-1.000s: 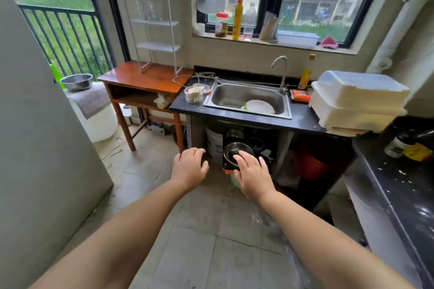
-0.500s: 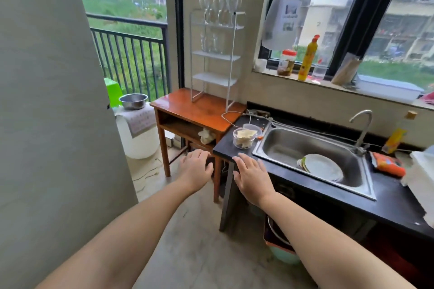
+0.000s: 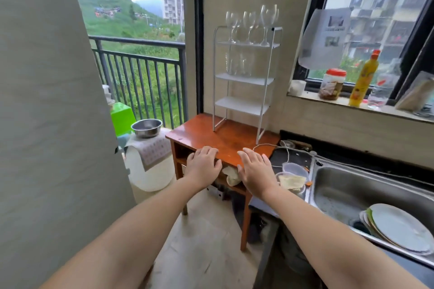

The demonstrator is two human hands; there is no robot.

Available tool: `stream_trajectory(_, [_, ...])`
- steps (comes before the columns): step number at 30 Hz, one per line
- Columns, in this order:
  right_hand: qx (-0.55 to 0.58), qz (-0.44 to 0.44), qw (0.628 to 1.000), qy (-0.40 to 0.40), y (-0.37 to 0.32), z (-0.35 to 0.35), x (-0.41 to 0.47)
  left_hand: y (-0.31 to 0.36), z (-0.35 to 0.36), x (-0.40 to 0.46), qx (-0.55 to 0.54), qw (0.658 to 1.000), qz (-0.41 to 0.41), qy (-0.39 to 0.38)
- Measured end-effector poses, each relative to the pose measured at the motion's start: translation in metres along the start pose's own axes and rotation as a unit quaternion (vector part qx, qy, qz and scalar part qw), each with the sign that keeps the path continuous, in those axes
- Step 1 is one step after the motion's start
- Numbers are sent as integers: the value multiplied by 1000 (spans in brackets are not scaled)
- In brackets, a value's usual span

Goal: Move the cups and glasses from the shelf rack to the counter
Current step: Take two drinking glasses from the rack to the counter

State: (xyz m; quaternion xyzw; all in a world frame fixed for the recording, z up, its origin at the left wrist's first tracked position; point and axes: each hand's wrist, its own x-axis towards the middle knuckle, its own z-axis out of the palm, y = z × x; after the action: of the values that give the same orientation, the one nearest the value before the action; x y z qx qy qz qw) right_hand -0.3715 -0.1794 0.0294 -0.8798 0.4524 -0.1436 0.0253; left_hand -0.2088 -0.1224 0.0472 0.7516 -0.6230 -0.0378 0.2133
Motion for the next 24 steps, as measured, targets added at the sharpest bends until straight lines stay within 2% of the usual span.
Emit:
stream_trajectory(6, [9, 67, 996, 50, -11, 6, 117, -46, -25, 126, 11, 996, 86, -12])
stream_trajectory(13, [-16, 95, 992, 84, 7, 5, 220, -59, -19, 238, -31, 993, 113, -14])
stream_trajectory(16, [-39, 98, 991, 88, 26, 2, 270, -58, -11, 290, -32, 992, 125, -11])
stream_trajectory(24, [-17, 105, 987, 120, 90, -15, 404, -42, -8, 449, -84, 990, 112, -1])
